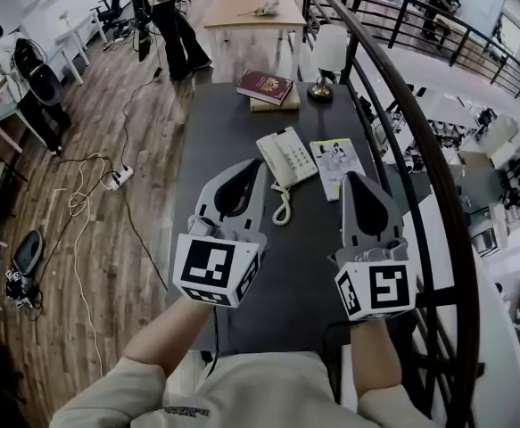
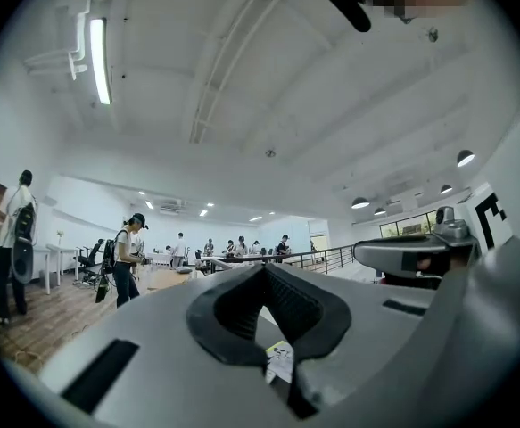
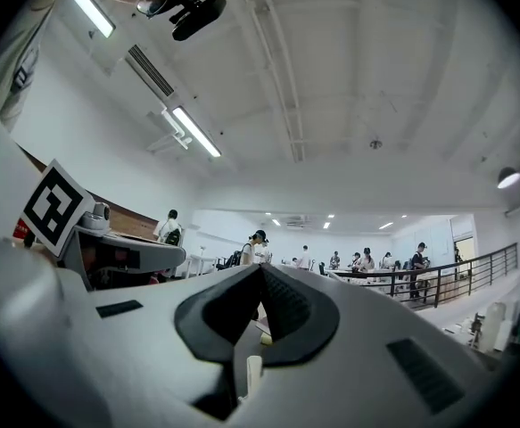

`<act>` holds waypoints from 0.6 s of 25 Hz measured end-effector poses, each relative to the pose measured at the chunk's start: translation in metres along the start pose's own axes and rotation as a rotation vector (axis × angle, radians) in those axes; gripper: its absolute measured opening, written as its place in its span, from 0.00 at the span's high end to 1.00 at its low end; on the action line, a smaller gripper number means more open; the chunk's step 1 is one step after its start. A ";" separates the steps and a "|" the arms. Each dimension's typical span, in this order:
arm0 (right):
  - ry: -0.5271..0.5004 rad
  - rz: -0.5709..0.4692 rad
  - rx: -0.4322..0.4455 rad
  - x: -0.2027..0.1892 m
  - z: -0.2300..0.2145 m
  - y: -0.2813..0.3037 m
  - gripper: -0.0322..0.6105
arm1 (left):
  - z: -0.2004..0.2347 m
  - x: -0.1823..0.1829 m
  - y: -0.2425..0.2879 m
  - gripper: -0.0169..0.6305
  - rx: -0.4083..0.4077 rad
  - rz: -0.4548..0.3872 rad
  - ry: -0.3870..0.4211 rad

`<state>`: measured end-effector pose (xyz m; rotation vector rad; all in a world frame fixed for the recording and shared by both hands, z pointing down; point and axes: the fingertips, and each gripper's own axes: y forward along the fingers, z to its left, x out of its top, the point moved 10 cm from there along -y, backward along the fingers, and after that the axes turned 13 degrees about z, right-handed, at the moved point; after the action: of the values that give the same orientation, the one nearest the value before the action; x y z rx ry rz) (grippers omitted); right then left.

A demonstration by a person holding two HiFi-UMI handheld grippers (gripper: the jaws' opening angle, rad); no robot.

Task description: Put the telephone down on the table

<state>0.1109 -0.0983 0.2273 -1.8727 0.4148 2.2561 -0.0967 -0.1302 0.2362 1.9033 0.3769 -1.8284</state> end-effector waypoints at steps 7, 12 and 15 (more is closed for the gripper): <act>-0.013 0.085 -0.019 -0.035 0.025 -0.027 0.95 | -0.011 -0.044 -0.031 0.97 -0.033 0.009 -0.032; -0.029 0.093 -0.034 -0.054 0.040 -0.044 0.95 | -0.016 -0.067 -0.034 0.97 -0.019 0.047 0.011; -0.028 0.106 -0.002 -0.060 0.044 -0.045 0.95 | -0.021 -0.072 -0.033 0.97 -0.011 0.038 0.010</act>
<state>0.0959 -0.0388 0.2890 -1.8595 0.5199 2.3477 -0.1009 -0.0827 0.3028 1.9003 0.3511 -1.7896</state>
